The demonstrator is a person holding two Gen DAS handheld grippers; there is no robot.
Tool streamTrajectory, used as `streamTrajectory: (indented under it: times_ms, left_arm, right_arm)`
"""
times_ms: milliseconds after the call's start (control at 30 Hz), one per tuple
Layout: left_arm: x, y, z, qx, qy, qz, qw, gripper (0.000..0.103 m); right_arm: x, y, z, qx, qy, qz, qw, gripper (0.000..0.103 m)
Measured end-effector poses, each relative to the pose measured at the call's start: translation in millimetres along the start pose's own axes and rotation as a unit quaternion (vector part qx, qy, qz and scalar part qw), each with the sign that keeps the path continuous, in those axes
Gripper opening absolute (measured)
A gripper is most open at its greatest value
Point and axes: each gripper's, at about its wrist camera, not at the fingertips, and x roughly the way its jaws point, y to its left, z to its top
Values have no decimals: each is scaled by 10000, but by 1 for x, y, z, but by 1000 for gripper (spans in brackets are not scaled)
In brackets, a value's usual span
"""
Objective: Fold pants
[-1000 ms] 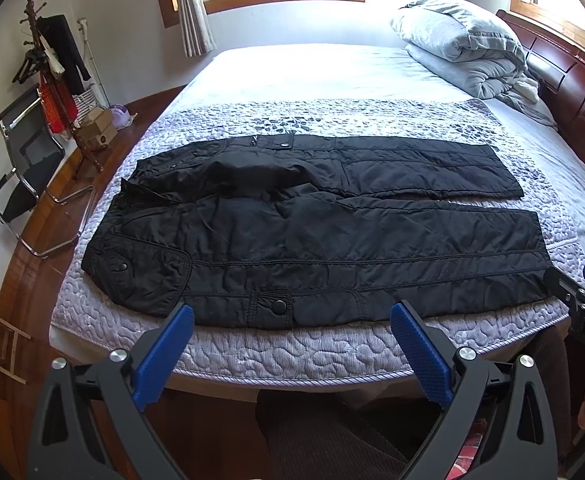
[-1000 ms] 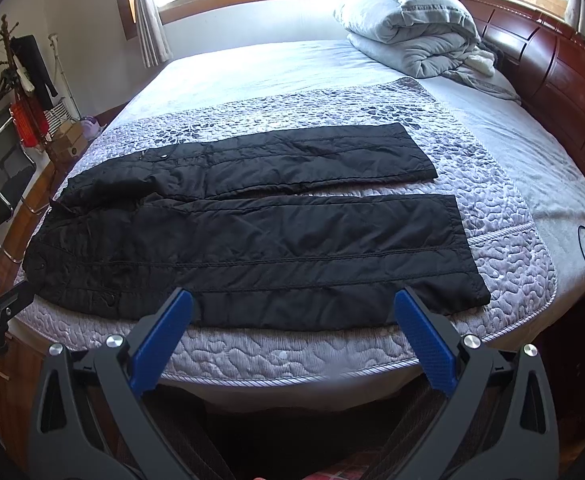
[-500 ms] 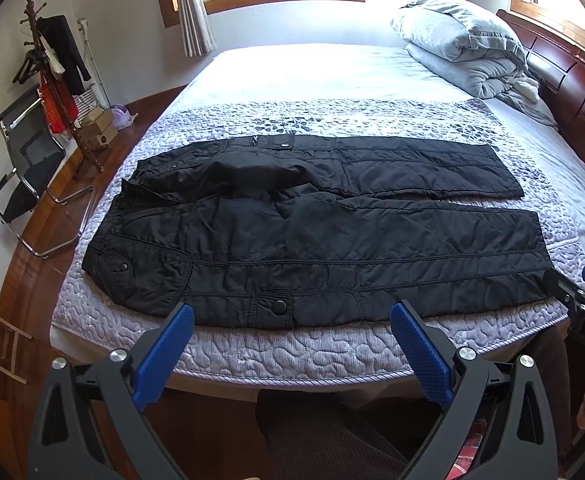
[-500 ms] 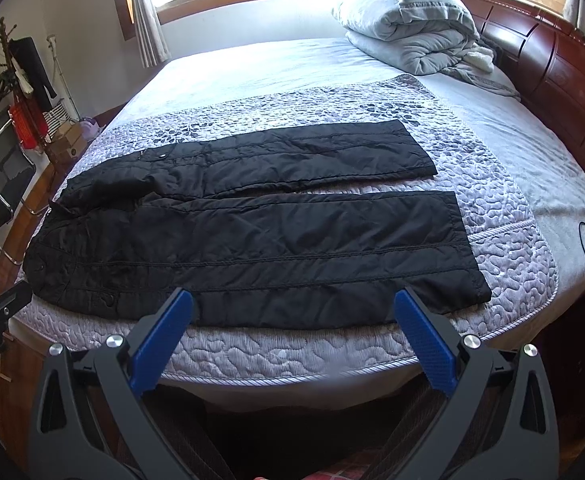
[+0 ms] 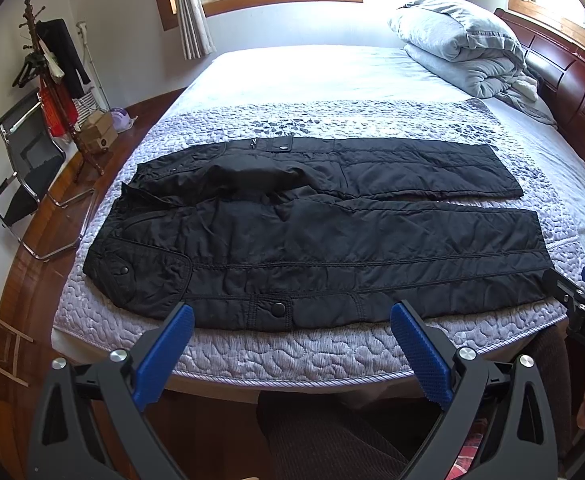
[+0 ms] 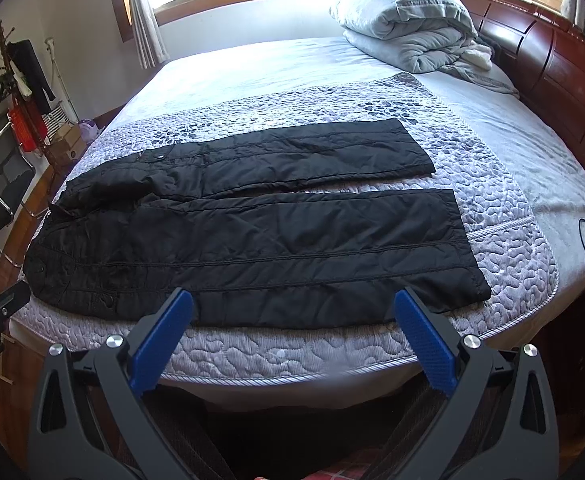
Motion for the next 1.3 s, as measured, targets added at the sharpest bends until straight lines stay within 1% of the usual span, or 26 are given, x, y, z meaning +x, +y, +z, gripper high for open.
streamTrajectory:
  times_ms: [767,1300]
  left_arm:
    - [-1,-9,4,81,-48,20,10000,99]
    - [5,-10,11,127,-32,10,9999,99]
  right_arm:
    - [1,-3,-1,25,18,10,10000,101]
    - [13,-2,4,29,135,23,9999,101]
